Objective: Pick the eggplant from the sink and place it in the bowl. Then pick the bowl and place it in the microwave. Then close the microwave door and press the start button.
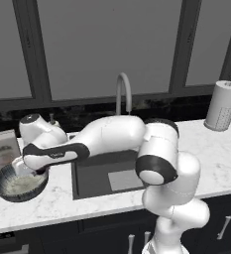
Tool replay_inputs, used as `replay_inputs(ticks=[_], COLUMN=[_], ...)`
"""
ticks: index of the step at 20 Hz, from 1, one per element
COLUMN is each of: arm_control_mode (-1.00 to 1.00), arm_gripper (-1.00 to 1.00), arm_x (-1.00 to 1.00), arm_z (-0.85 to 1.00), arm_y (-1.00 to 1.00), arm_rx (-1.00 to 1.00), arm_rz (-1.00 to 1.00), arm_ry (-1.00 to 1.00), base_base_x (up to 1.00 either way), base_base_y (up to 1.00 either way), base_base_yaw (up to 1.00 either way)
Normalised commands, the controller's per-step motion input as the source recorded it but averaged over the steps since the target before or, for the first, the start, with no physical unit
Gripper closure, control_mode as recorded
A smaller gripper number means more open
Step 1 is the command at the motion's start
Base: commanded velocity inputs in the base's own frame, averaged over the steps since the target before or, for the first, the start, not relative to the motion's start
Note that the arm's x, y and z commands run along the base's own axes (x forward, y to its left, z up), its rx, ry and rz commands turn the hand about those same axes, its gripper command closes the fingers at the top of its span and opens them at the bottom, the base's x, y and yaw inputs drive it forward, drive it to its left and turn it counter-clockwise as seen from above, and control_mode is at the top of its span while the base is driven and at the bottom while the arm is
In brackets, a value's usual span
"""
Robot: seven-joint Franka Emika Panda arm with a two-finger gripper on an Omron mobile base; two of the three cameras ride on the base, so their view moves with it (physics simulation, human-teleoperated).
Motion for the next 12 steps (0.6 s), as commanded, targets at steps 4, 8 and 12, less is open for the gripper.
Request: replay_inputs(ticks=[4, 8, 12], arm_control_mode=[-1.00, -1.00, -1.00], arm_gripper=[1.00, 1.00, 1.00], arm_x=[0.08, 0.00, 0.00], arm_z=[-0.30, -0.01, -0.02], arm_y=[0.11, 0.41, 0.14], arm_rx=[-0.06, -0.04, 0.00], arm_rz=[0.00, 0.00, 0.00], arm_ry=[0.00, 0.00, 0.00], base_base_x=[0.00, 0.00, 0.00], base_base_y=[0.00, 0.00, 0.00], base_base_yaw=[0.00, 0.00, 0.00])
